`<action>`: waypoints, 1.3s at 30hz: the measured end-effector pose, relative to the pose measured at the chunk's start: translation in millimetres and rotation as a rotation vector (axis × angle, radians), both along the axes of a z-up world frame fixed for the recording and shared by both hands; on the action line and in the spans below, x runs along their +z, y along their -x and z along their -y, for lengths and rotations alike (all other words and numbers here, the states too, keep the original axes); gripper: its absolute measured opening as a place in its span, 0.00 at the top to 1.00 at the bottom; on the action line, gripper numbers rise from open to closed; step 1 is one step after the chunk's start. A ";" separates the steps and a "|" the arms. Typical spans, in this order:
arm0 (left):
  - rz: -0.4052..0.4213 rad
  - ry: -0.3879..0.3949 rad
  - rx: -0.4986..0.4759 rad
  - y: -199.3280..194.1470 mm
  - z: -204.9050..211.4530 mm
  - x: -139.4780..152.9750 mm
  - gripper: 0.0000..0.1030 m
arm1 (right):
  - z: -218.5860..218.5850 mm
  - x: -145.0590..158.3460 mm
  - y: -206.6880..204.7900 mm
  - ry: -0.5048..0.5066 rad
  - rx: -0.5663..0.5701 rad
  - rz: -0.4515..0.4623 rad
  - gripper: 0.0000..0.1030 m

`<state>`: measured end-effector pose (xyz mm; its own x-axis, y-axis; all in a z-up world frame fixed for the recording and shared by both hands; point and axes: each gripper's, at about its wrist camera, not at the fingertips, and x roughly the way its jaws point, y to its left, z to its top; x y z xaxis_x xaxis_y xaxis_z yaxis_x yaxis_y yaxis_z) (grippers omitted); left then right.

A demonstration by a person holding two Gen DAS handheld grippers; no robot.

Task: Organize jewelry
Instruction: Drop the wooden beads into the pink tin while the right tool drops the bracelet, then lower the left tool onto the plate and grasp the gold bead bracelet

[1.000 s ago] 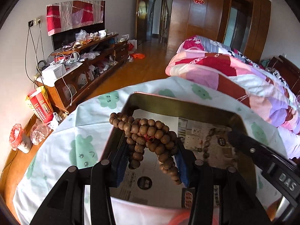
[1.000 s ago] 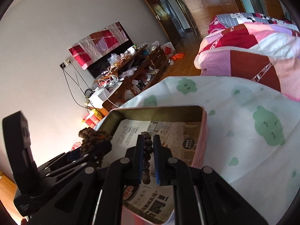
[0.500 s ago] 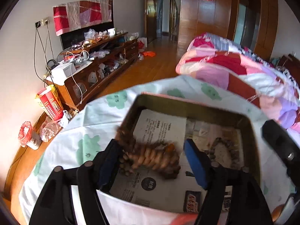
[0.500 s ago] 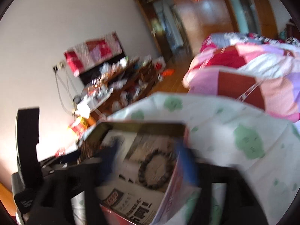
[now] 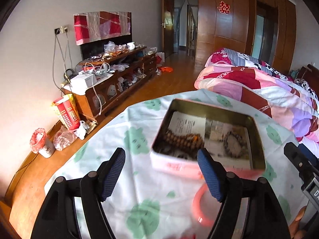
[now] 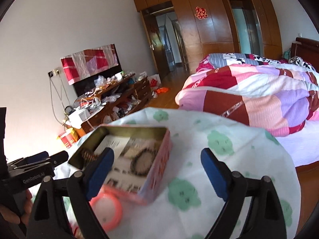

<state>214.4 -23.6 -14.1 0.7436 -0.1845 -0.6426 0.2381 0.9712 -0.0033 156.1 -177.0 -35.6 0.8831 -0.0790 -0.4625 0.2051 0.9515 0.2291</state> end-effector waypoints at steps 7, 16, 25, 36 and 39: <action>0.017 0.038 0.026 39.8 -30.4 -3.1 0.27 | -11.5 -8.5 30.5 0.010 0.023 -0.034 0.11; 0.012 0.063 0.019 86.0 -62.9 -18.5 0.27 | -29.5 -13.1 64.2 0.002 0.098 -0.073 0.19; -0.052 0.113 -0.131 128.1 -69.7 -42.6 0.27 | -60.6 -23.0 85.6 -0.002 0.226 -0.125 0.22; -0.041 0.134 -0.238 143.6 -52.8 -45.7 0.27 | -68.9 -30.4 103.1 -0.006 0.242 -0.150 0.22; -0.075 0.130 -0.239 137.7 -47.7 -54.3 0.27 | -67.5 -29.7 104.6 -0.016 0.240 -0.150 0.22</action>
